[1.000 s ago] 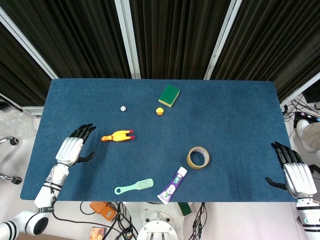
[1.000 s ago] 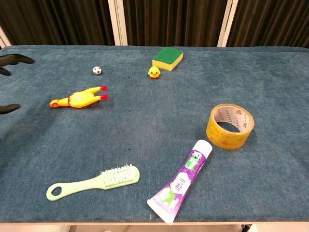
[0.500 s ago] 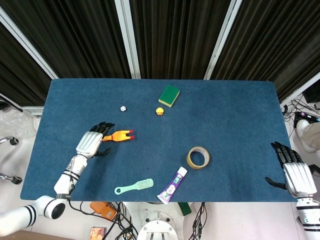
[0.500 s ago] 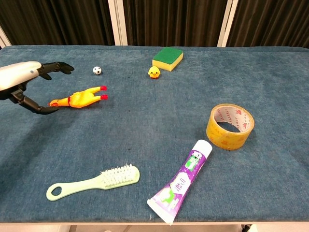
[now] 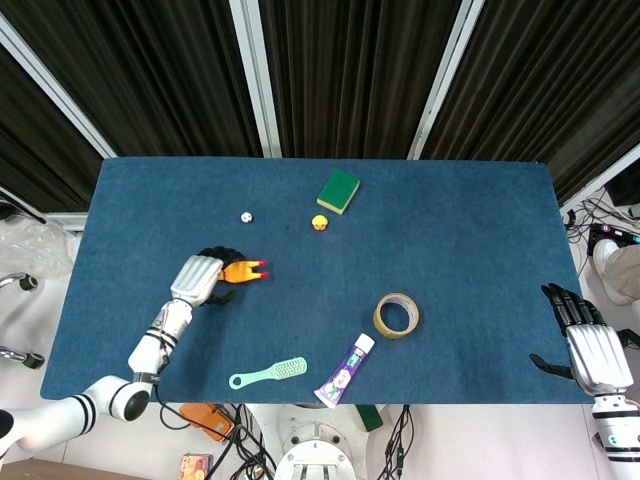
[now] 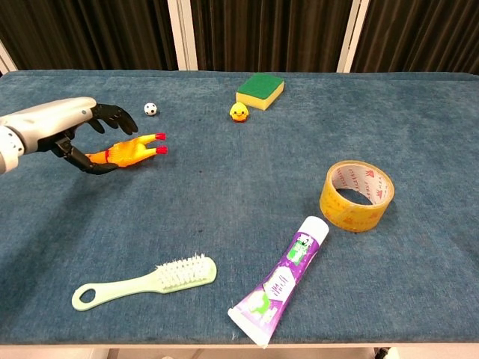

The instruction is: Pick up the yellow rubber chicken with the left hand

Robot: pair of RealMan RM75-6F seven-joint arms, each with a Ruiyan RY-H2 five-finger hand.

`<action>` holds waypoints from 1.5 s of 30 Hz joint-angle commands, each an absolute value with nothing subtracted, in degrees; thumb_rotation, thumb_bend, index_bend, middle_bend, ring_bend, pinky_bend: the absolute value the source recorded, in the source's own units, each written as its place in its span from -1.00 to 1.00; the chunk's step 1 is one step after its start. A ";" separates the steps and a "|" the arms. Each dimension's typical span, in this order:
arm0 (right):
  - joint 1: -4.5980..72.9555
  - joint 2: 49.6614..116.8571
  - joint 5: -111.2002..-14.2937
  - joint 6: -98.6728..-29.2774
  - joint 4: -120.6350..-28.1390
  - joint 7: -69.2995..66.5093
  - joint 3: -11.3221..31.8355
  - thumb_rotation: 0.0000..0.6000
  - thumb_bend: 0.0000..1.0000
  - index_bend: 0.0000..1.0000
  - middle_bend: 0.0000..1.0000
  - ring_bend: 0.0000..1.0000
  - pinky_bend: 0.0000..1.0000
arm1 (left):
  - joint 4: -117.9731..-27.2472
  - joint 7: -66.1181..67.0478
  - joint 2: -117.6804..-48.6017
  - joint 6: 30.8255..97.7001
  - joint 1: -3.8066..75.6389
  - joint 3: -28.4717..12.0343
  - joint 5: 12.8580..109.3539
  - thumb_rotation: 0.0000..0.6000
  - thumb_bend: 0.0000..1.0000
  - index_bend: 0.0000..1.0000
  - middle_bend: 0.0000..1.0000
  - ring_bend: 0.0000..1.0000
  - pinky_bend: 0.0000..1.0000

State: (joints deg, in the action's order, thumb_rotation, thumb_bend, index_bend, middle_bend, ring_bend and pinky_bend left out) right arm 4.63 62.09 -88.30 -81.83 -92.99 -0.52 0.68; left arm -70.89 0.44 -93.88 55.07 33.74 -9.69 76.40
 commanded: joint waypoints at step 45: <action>5.00 61.90 -88.08 -81.22 -93.14 -0.32 0.63 1.00 -0.57 -0.85 -0.75 -0.68 -0.55 | -63.02 0.14 -95.85 53.47 40.13 -7.99 78.34 1.00 -0.04 0.52 0.52 0.31 0.34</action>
State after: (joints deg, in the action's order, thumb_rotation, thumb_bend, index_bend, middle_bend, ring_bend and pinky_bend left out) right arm 5.00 61.90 -88.08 -81.22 -93.13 -0.33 0.63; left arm -62.37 0.03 -96.46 52.54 40.35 -8.09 77.68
